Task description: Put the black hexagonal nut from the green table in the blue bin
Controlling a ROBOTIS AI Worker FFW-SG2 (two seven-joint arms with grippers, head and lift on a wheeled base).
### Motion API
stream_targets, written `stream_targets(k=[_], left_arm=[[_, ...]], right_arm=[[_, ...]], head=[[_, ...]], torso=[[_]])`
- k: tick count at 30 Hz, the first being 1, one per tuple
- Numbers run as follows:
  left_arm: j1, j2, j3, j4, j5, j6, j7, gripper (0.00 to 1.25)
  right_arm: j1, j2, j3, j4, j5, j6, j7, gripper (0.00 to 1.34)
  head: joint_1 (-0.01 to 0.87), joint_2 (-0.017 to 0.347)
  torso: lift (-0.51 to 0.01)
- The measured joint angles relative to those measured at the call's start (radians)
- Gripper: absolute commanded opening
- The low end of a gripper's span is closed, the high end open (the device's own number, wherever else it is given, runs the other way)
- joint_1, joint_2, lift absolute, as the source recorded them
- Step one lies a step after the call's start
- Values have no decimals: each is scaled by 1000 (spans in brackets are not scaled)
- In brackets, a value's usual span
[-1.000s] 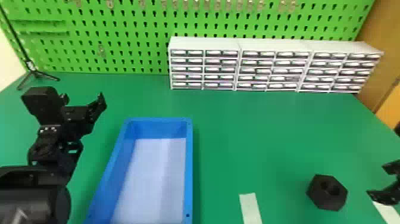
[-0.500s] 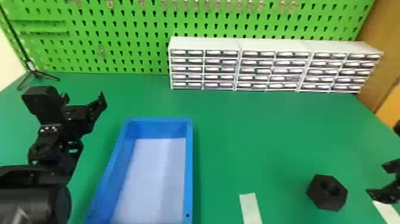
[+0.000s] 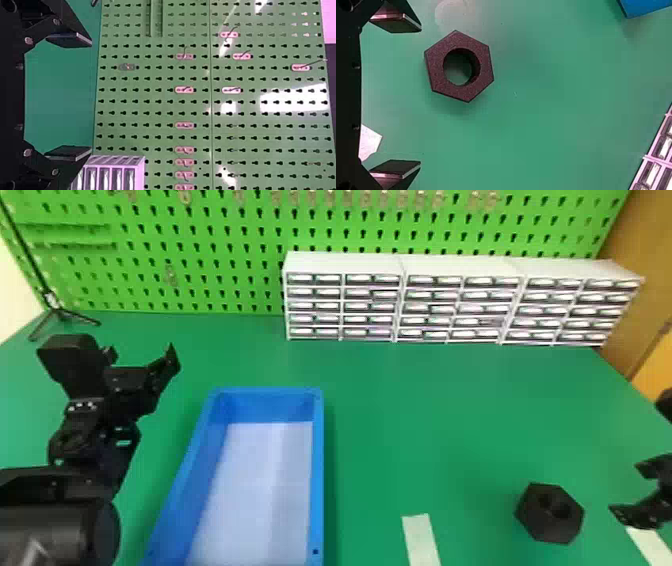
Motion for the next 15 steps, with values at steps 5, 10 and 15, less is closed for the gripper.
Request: stream_targets(k=[5, 10, 15], left_arm=[[2, 0, 1, 0, 0, 0, 0, 934], [2, 0, 1, 0, 1, 0, 0, 934], [2, -1, 0, 0, 3, 0, 1, 934]], right_arm=[[-3, 2, 5, 0, -2, 0, 0, 1238], [-9, 16, 9, 0, 9, 0, 0, 1238], [-30, 38, 25, 10, 31, -1, 2, 1238]], head=[[686, 28], [686, 28], [686, 28]], torso=[[-96], [-96], [-96]])
